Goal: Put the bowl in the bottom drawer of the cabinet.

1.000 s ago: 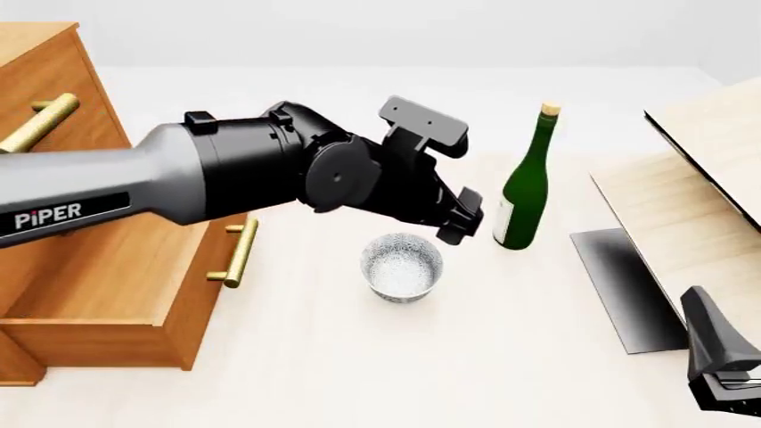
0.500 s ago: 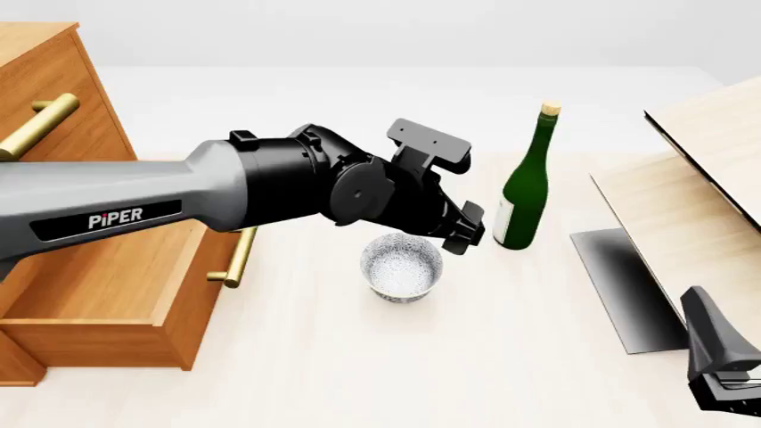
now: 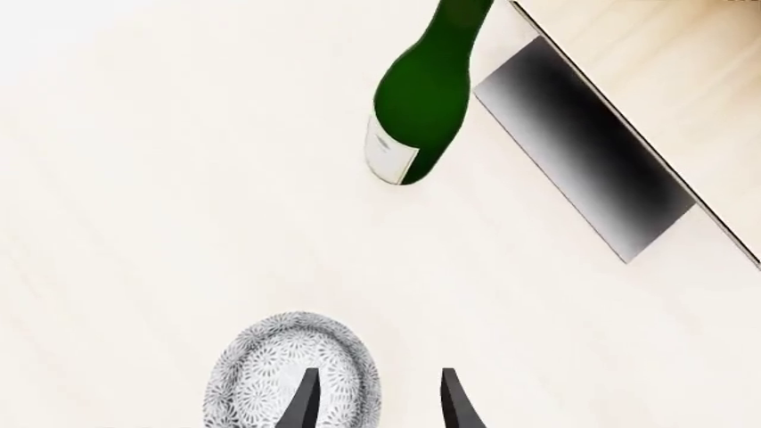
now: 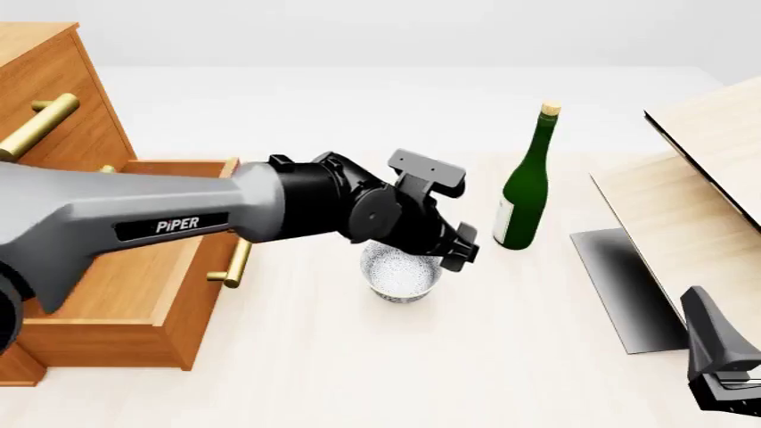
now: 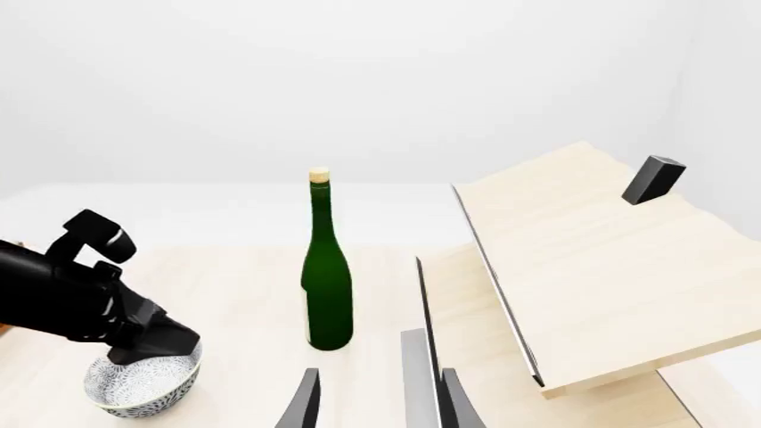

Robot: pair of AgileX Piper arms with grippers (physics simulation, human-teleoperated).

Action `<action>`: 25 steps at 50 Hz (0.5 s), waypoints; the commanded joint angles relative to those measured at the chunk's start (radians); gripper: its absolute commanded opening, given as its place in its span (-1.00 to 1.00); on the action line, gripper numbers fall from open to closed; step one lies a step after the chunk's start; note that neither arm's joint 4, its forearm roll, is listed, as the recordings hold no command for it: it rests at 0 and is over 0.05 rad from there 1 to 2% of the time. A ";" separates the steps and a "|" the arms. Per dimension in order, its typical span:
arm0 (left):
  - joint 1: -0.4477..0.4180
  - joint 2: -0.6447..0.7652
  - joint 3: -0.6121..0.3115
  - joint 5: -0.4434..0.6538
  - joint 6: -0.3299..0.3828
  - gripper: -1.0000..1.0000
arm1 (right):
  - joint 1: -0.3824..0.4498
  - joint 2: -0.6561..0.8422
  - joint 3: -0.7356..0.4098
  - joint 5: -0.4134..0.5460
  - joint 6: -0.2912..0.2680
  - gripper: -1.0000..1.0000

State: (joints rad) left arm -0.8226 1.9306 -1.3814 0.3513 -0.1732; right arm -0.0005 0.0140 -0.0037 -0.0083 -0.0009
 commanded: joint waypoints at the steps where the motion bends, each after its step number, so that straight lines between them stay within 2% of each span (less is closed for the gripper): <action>1: 0.009 0.028 0.003 -0.002 -0.012 1.00 | 0.000 0.000 0.000 0.000 0.000 1.00; 25: 0.013 0.059 0.030 -0.045 -0.038 1.00 | 0.000 0.000 0.000 0.000 0.000 1.00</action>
State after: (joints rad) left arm -0.8107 1.9728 -1.3617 0.3232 -0.2003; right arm -0.0005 0.0140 -0.0037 -0.0083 -0.0009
